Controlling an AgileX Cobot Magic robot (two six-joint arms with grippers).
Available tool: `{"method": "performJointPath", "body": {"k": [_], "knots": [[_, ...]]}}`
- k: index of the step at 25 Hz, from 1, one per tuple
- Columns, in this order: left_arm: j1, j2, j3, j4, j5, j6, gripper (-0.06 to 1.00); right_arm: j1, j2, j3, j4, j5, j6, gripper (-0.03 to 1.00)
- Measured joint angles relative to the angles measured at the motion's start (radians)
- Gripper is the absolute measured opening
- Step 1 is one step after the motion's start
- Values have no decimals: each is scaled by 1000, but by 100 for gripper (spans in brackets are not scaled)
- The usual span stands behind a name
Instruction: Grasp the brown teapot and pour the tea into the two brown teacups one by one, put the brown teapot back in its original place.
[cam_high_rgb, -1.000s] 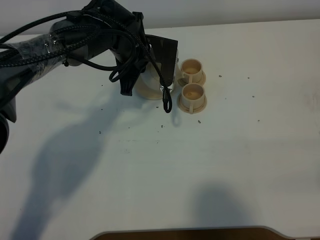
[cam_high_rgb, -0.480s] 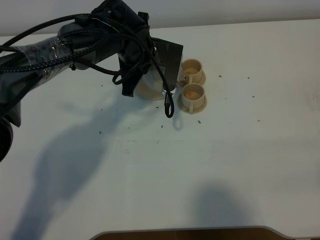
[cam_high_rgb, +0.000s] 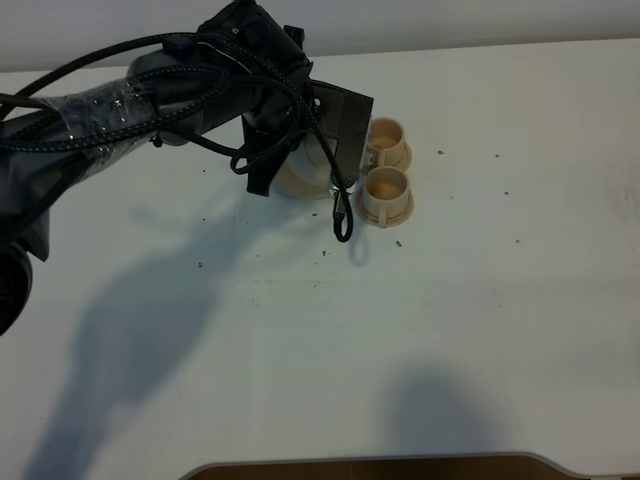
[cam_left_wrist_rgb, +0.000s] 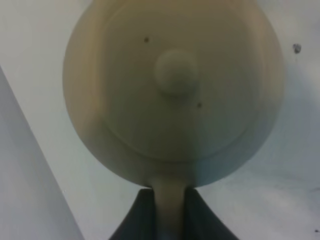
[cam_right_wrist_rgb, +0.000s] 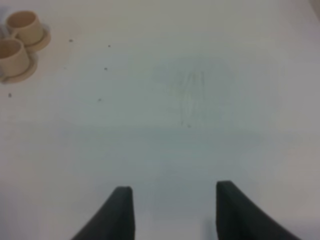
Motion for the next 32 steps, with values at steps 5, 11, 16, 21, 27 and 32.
{"method": "performJointPath", "body": {"k": [5, 11, 16, 21, 27, 32], "knots": [[-12, 20, 0, 19, -6, -10, 11, 0, 0, 0, 0, 0, 0, 40], [-22, 27, 0, 46, -8, -14, 11, 0, 0, 0, 0, 0, 0, 40], [-25, 28, 0, 71, -14, -16, 11, 0, 0, 0, 0, 0, 0, 40], [-38, 28, 0, 138, -14, -40, 11, 0, 0, 0, 0, 0, 0, 40], [-47, 28, 0, 152, -16, -44, 11, 0, 0, 0, 0, 0, 0, 40], [-49, 28, 0, 168, -24, -44, 11, 0, 0, 0, 0, 0, 0, 40]]}}
